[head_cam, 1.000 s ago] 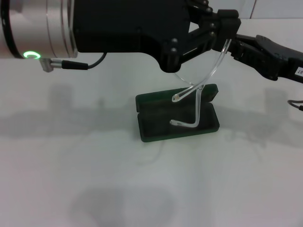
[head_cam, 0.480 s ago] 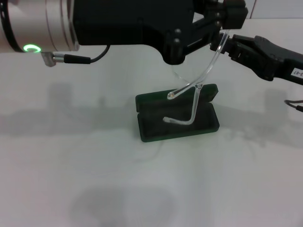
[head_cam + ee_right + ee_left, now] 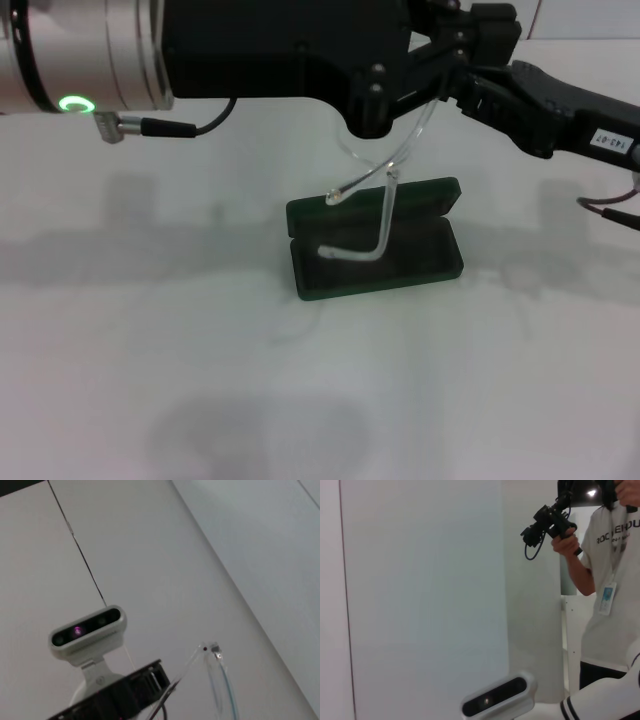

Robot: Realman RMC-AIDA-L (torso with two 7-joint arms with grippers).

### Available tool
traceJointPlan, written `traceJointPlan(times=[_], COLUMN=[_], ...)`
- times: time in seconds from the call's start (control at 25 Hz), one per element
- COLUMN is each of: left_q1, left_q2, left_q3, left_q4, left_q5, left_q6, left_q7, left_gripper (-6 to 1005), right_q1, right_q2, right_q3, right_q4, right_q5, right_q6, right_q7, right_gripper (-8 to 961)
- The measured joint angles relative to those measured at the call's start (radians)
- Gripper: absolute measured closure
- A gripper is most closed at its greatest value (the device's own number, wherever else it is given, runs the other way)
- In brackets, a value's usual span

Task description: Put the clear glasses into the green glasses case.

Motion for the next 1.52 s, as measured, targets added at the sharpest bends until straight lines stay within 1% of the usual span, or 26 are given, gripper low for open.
traceJointPlan(times=[0.12, 0.24, 0.84, 1.52], left_q1=[-0.002, -0.002, 0.000, 0.000], left_q2=[0.000, 0.000, 0.000, 0.000], left_q3=[-0.006, -0.008, -0.011, -0.021], left_q4=[-0.009, -0.012, -0.023, -0.023], left_q5=[0.013, 0.023, 0.055, 0.046], left_q6=[-0.004, -0.006, -0.046, -0.046], left_q7=[0.004, 0.012, 0.042, 0.054], left_gripper=[950, 950, 950, 951], right_q1=[0.003, 0.003, 0.000, -0.013], right_q2=[0.000, 0.000, 0.000, -0.001], right_q3=[-0.058, -0.066, -0.066, -0.067], right_q4=[-0.002, -0.005, -0.010, -0.010], right_q5=[0.056, 0.064, 0.086, 0.106], right_q6=[0.005, 0.007, 0.005, 0.016], right_q7=[-0.007, -0.009, -0.018, -0.036], right_gripper=[898, 898, 898, 898])
